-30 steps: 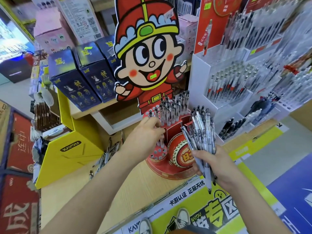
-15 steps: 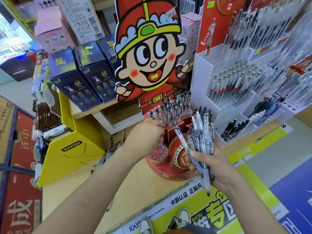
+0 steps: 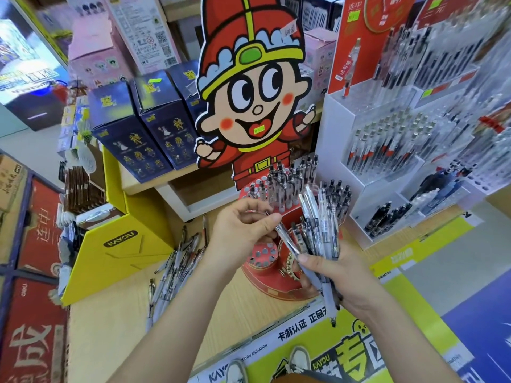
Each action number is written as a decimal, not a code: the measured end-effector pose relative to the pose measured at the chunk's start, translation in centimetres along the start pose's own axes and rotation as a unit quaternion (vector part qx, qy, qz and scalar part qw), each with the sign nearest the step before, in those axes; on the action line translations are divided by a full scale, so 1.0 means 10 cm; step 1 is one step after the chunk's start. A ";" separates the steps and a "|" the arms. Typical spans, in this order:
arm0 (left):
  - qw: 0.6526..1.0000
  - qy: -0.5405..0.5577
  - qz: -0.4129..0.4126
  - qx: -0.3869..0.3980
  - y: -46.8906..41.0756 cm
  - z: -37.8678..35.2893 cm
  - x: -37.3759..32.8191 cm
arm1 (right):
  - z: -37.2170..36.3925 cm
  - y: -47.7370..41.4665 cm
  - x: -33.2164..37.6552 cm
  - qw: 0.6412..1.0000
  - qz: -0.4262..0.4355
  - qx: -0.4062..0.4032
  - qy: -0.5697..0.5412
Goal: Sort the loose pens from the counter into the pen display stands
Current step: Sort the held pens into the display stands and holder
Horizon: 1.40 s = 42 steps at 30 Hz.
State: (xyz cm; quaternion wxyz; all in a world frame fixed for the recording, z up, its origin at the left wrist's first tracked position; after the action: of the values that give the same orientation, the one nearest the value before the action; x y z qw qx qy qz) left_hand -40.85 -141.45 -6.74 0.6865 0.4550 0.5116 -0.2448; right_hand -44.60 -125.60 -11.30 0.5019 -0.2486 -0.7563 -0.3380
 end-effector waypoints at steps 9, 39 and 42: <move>0.988 0.013 -0.106 -0.110 0.04 0.54 -0.22 | 0.25 -0.01 -0.09 0.994 -0.028 -0.098 -0.028; 0.826 -0.475 -0.301 -0.036 0.02 -0.21 -0.30 | 0.31 0.04 -0.08 0.993 -0.010 -0.100 -0.064; 0.784 -0.533 -0.317 0.008 0.01 -0.32 -0.26 | 0.32 0.04 -0.06 0.993 -0.007 -0.099 -0.069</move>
State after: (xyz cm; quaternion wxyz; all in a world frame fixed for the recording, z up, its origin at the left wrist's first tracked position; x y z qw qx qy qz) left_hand -43.25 -139.00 -4.51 0.7301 0.0693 0.1776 -0.6562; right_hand -45.96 -122.95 -12.61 0.4191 -0.3145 -0.7538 -0.3966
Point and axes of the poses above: each hand's wrist, its own y-axis away from the middle knuckle, its own z-axis out of the back of the hand, x = y × z, the point moved 10 cm from there along -y, towards the middle knuckle, and after that the axes turned 6 degrees about z, right-handed, at the moved point
